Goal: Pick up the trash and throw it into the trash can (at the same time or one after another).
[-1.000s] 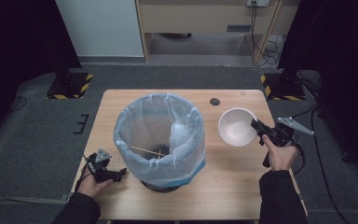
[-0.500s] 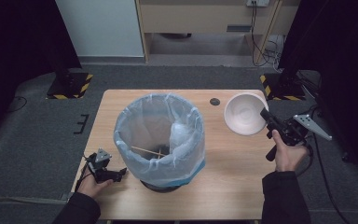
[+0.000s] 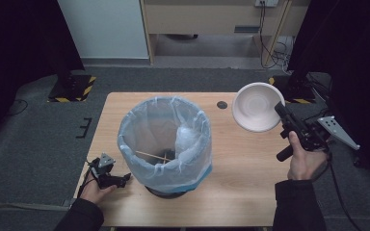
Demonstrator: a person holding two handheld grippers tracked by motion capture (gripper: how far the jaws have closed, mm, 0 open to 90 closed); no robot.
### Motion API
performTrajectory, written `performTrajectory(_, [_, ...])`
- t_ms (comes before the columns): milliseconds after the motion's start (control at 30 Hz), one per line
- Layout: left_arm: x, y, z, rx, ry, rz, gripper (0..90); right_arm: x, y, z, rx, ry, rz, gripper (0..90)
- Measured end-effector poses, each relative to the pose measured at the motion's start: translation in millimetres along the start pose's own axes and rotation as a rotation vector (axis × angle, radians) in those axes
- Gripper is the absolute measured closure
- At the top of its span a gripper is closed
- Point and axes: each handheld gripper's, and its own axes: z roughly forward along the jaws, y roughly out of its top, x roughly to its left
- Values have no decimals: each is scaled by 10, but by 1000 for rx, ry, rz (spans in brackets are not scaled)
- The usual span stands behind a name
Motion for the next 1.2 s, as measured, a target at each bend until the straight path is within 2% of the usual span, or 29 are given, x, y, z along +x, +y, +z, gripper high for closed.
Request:
performTrajectory(67, [0, 0, 0, 0, 0, 0, 0, 21, 21, -11, -11, 5, 1, 838])
performTrajectory(133, [0, 0, 0, 0, 0, 0, 0, 86, 81, -36, -32, 32, 2, 838])
performTrajectory(600, [0, 0, 0, 0, 0, 0, 0, 435, 301, -128, -109, 145, -29, 838])
performTrajectory(867, [0, 0, 0, 0, 0, 0, 0, 613, 358, -123, -121, 202, -43, 837])
performTrajectory(1200, [0, 0, 0, 0, 0, 0, 0, 895, 384, -19, -126, 279, -58, 837])
